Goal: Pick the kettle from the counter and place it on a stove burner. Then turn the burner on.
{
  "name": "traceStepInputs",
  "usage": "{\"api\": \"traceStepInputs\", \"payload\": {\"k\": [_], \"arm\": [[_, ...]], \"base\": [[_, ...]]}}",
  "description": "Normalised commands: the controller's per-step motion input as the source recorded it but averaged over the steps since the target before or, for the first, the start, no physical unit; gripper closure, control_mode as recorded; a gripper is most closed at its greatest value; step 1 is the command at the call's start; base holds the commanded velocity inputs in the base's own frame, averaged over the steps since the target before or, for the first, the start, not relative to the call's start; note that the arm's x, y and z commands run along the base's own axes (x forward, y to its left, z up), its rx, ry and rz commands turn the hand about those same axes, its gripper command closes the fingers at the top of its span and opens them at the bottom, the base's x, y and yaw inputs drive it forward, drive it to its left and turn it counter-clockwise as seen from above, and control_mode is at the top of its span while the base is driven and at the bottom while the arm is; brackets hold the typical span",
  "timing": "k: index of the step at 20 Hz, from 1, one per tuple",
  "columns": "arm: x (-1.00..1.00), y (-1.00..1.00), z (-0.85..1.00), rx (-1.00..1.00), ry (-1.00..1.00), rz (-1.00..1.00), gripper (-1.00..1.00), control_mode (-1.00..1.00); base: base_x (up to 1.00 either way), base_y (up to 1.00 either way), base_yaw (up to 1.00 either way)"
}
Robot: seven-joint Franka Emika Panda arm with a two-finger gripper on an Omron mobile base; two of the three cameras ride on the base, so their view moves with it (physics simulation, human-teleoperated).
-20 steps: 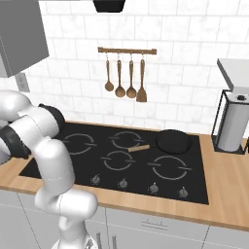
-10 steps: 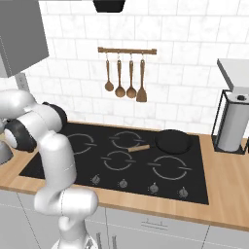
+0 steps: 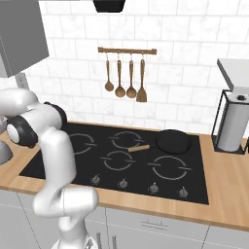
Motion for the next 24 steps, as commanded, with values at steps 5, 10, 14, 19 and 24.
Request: {"api": "traceStepInputs", "payload": {"k": [5,10,14,19,24], "arm": [[0.24,-0.12,-0.11,0.00,0.00,0.00,-1.00,-1.00],[0.04,-0.18,-0.14,0.00,0.00,0.00,-1.00,-1.00],[-0.38,-0.12,-0.07,0.00,0.01,0.00,-1.00,-1.00],[-0.53,-0.22,0.00,0.00,0.00,-0.02,-1.00,-1.00],[-0.01,-0.26,-0.02,0.00,0.00,-0.04,-1.00,-1.00]], "base": [[0.00,0.00,0.00],[0.00,0.00,0.00],[0.00,0.00,0.00],[0.00,0.00,0.00],[0.00,0.00,0.00]]}}
